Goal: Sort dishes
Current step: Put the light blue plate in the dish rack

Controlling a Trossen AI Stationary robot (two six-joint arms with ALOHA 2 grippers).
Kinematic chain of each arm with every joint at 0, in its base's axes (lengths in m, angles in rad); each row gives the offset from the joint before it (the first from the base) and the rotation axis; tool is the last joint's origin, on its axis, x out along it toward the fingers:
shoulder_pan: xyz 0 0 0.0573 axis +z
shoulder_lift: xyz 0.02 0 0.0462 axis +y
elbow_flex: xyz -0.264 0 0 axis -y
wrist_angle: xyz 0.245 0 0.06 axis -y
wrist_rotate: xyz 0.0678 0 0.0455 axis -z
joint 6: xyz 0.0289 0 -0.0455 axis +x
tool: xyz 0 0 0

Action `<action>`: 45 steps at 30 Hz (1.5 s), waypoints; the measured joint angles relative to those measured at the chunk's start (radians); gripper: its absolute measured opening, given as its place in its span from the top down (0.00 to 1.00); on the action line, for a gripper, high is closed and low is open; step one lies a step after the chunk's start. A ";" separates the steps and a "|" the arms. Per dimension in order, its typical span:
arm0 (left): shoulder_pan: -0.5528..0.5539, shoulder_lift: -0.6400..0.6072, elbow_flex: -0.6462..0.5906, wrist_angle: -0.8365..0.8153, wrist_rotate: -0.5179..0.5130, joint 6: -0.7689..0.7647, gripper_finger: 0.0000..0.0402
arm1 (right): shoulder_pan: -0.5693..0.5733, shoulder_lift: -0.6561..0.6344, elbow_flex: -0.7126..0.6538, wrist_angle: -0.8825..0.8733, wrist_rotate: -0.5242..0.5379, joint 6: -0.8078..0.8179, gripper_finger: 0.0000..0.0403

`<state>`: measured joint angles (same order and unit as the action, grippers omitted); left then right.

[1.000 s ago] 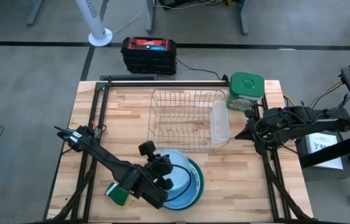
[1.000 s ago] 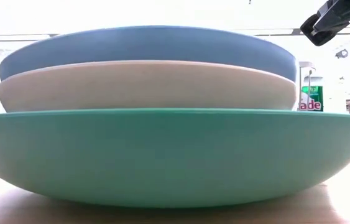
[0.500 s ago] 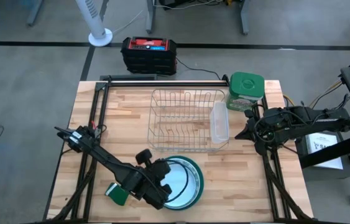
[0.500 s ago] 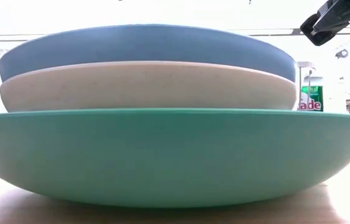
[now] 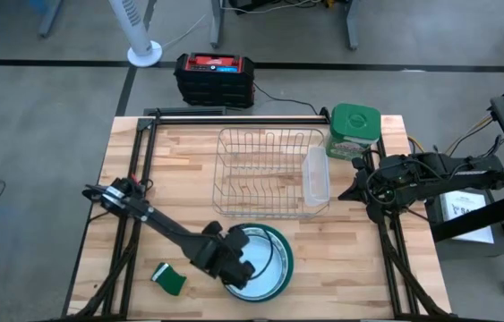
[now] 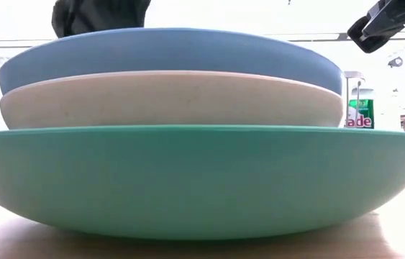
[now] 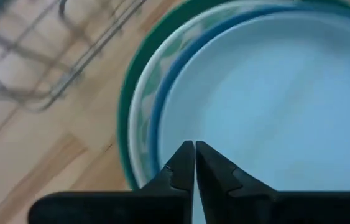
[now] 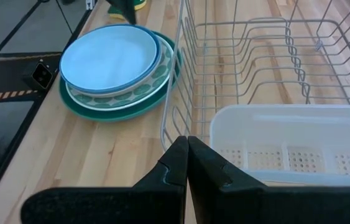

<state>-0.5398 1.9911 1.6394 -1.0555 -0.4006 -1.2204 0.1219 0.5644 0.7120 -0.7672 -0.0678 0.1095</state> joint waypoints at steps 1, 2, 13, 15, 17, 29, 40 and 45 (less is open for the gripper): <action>0.003 0.000 -0.016 0.007 0.014 -0.006 0.96 | 0.000 0.000 0.000 0.000 0.000 0.002 1.00; 0.007 0.000 -0.032 0.016 0.022 -0.009 0.94 | 0.000 0.000 0.000 0.000 0.000 0.002 1.00; 0.013 0.012 -0.070 0.024 -0.033 -0.021 0.62 | 0.000 0.000 0.000 0.003 -0.001 0.022 1.00; 0.013 0.029 -0.077 0.022 -0.030 -0.021 0.58 | 0.000 0.000 0.000 0.008 -0.001 0.022 1.00; 0.013 0.048 -0.077 0.024 -0.026 -0.023 0.55 | 0.000 0.001 0.000 0.013 -0.002 0.022 1.00; 0.018 0.094 -0.011 -0.165 0.000 -0.039 0.58 | 0.000 0.001 0.000 0.023 -0.002 0.032 1.00; 0.018 0.095 0.035 -0.229 -0.001 -0.045 0.62 | 0.000 0.001 0.000 0.024 -0.001 0.031 1.00; 0.018 0.094 0.035 -0.209 -0.002 -0.043 0.62 | 0.000 0.001 0.000 0.024 -0.001 0.030 1.00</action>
<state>-0.5220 2.0853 1.6749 -1.2645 -0.4023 -1.2633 0.1221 0.5655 0.7120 -0.7433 -0.0685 0.1394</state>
